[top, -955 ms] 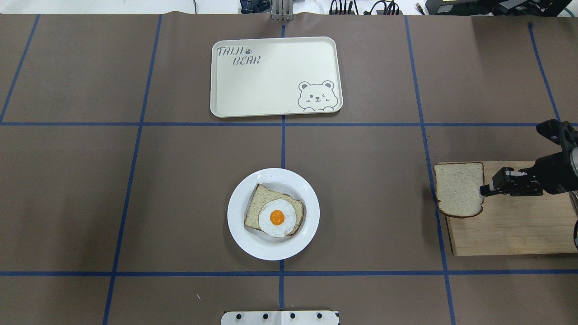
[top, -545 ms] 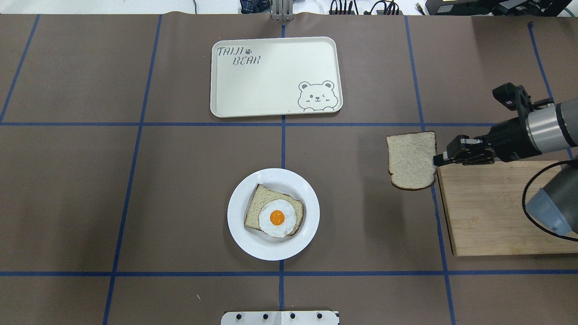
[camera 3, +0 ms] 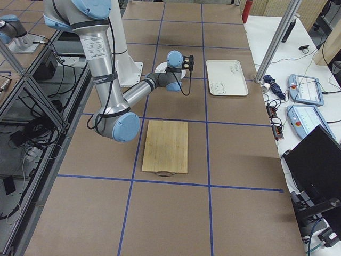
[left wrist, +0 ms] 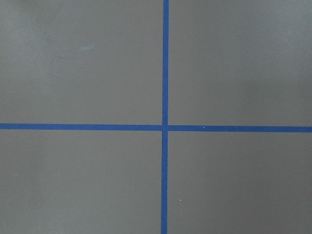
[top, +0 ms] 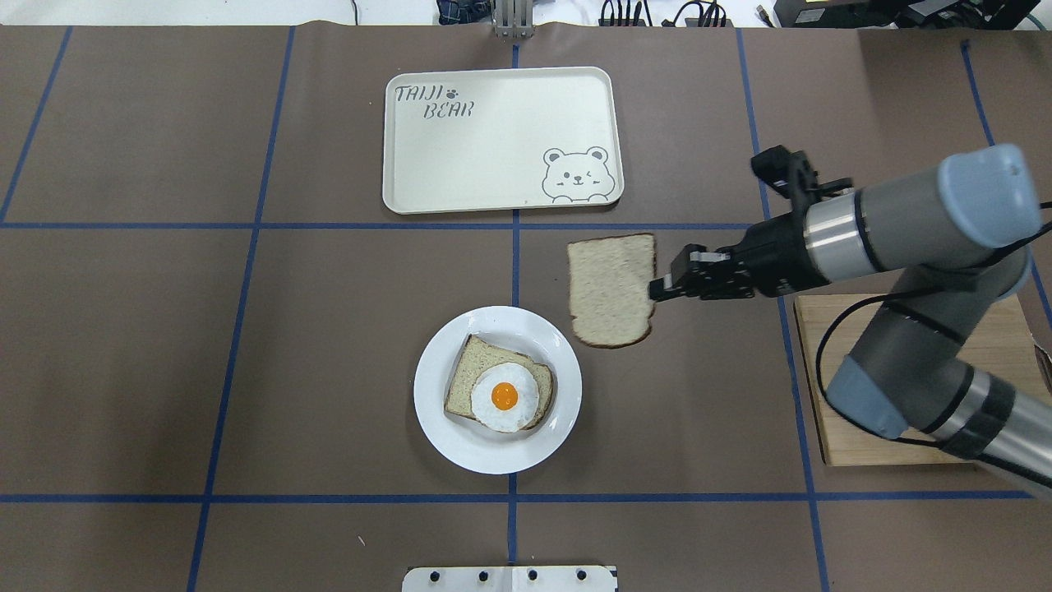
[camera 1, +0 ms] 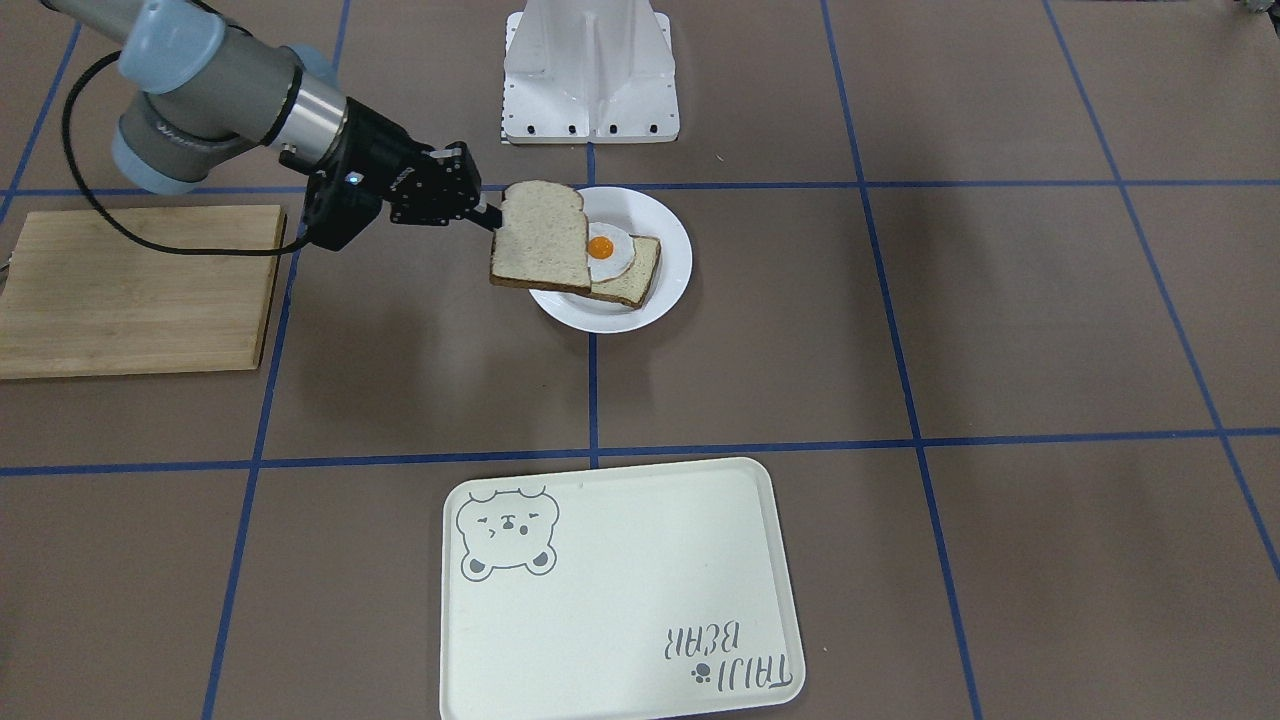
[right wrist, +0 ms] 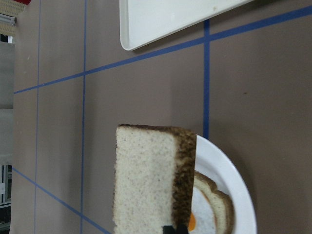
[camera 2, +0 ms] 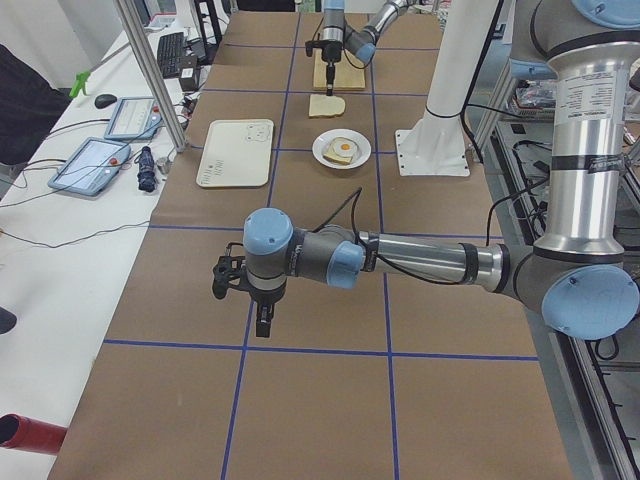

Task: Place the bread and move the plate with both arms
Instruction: 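Lift the bread slice with the right gripper and carry it over the plate, then lower the bread onto the egg toast and open the right gripper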

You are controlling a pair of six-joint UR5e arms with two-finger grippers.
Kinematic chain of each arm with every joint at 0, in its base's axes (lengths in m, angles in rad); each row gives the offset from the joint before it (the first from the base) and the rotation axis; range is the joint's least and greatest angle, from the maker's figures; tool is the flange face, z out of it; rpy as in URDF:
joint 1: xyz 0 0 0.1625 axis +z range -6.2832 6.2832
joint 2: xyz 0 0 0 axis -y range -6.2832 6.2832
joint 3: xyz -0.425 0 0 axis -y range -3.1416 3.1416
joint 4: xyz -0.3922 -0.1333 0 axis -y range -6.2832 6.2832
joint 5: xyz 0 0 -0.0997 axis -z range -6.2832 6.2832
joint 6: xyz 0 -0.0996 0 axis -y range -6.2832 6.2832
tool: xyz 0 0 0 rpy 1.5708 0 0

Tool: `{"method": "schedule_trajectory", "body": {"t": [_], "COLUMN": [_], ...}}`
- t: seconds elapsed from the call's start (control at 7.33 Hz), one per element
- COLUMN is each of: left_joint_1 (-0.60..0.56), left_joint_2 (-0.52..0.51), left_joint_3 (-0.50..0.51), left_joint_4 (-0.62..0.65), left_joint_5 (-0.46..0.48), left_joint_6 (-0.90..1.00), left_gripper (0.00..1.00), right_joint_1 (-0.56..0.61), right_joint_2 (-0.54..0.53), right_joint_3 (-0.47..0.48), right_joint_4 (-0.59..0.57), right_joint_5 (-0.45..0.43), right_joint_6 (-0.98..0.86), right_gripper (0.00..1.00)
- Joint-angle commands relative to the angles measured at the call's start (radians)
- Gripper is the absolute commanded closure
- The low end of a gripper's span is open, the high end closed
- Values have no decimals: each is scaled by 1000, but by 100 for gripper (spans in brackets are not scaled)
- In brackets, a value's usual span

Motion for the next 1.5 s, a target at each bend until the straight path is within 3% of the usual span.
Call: {"method": "schedule_trajectory", "body": {"t": [0.0,1.23,1.36], "left_joint_1": [0,0,0], "left_joint_2": [-11,-51,-53], "left_joint_3": [16,67,69], "left_joint_4": [1,0,0], "left_joint_5": [-49,-50,-52], "left_joint_6": [0,0,0], "left_gripper": [1,1,1], "right_joint_1": [-156,-181,-181], "right_joint_2": [45,71,104], "right_joint_3": [-18,-133,-133], "right_joint_4": [-30,-108,-167], "right_joint_5": [-149,-184,-184], "right_joint_6": [3,-73,-69], "right_gripper": [100,99,30]}}
